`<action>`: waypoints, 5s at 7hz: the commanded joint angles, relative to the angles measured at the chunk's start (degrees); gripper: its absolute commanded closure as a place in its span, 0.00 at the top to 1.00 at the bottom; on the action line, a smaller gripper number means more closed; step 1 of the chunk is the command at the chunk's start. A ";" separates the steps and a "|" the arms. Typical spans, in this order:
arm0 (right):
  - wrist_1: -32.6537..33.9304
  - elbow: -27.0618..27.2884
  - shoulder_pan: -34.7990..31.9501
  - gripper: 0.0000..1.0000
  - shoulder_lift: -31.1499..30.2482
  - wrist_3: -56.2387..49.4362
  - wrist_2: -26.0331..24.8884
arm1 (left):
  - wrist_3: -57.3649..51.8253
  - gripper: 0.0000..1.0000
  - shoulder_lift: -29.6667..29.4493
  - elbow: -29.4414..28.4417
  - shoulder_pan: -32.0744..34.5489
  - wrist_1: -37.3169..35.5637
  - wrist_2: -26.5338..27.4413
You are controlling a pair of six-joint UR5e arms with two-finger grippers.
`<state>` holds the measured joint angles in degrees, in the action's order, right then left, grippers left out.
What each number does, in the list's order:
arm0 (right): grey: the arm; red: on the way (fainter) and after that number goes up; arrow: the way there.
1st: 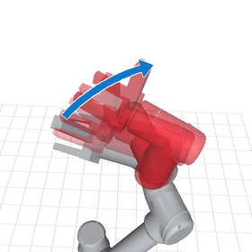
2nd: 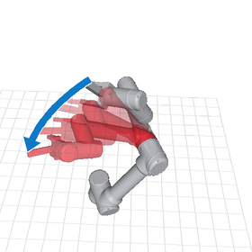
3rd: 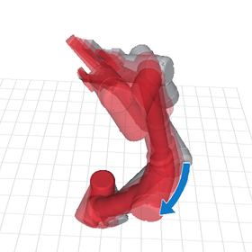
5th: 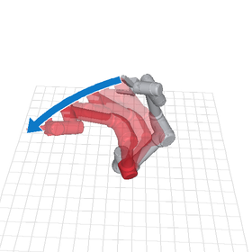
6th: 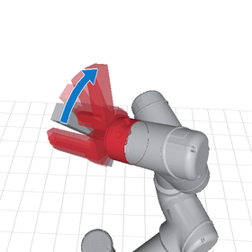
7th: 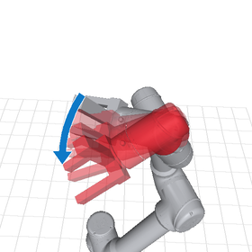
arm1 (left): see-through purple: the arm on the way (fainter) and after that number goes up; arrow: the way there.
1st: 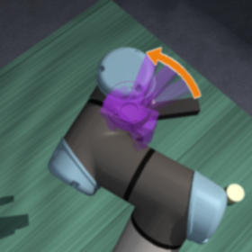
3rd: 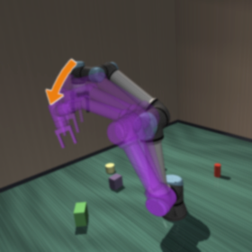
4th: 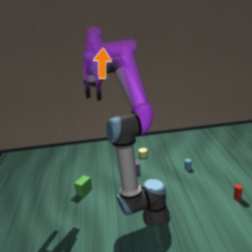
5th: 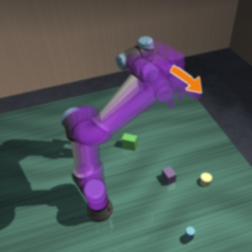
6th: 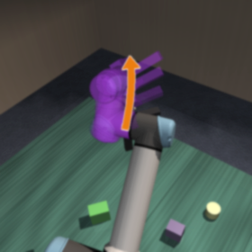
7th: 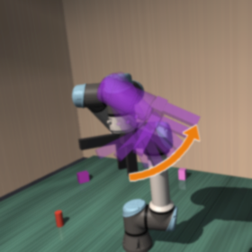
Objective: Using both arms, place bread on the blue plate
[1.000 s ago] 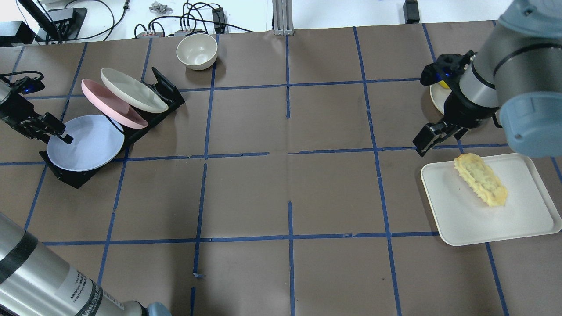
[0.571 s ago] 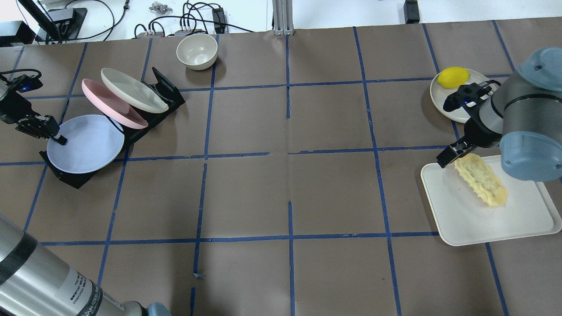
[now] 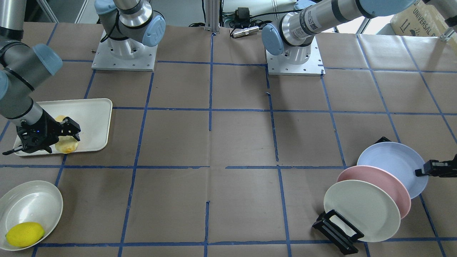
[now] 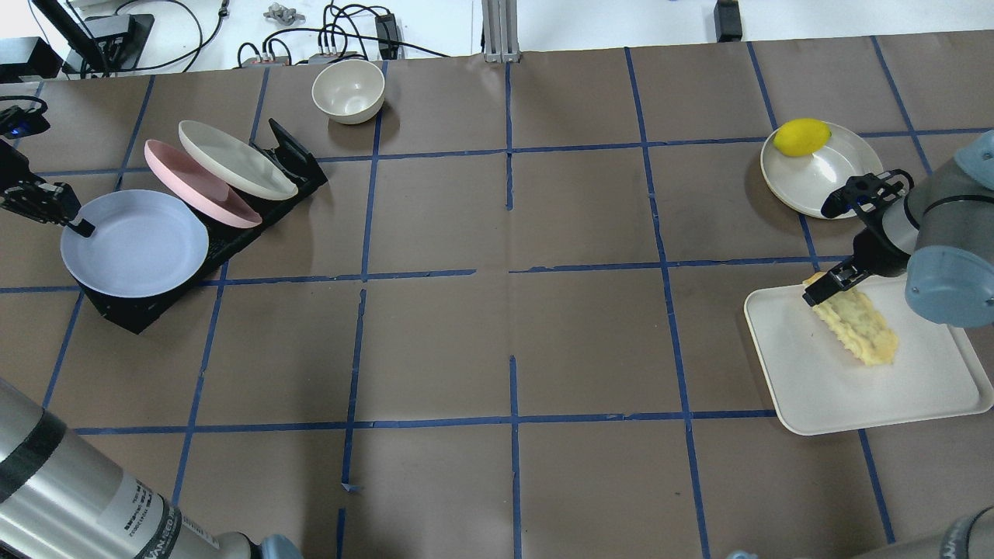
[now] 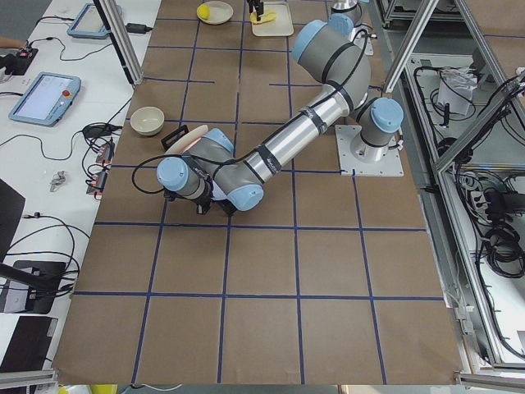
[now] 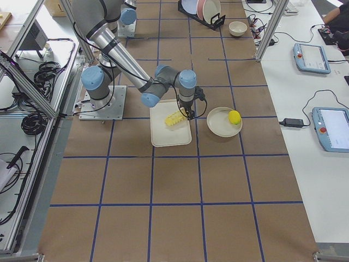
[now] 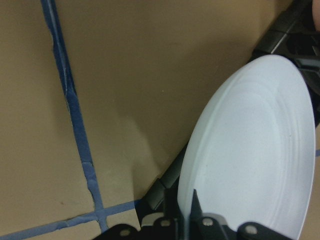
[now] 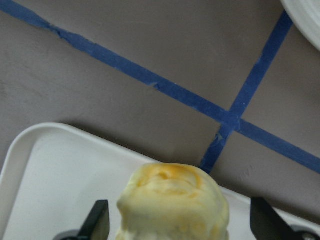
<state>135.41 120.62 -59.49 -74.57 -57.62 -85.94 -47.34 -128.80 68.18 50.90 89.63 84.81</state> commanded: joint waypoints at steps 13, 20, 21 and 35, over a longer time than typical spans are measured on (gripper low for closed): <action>-55.61 -30.18 -24.77 0.14 -12.17 36.83 -6.26 | 31.32 0.06 25.82 23.03 35.73 -5.12 -6.82; -47.88 -30.26 -36.74 0.14 -7.46 48.09 -4.07 | 44.00 0.08 11.73 26.21 47.18 -25.65 -16.52; -43.52 -30.27 -38.41 0.14 -4.12 49.86 -4.15 | 44.00 0.11 11.82 27.69 47.01 -25.82 -16.44; -27.57 -41.79 -47.05 1.00 18.43 54.63 -1.78 | 42.52 1.00 37.23 22.11 38.75 -1.16 4.48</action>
<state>107.95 78.38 -107.72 -54.68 -2.41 -87.83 -4.16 -91.14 93.09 90.24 85.31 88.65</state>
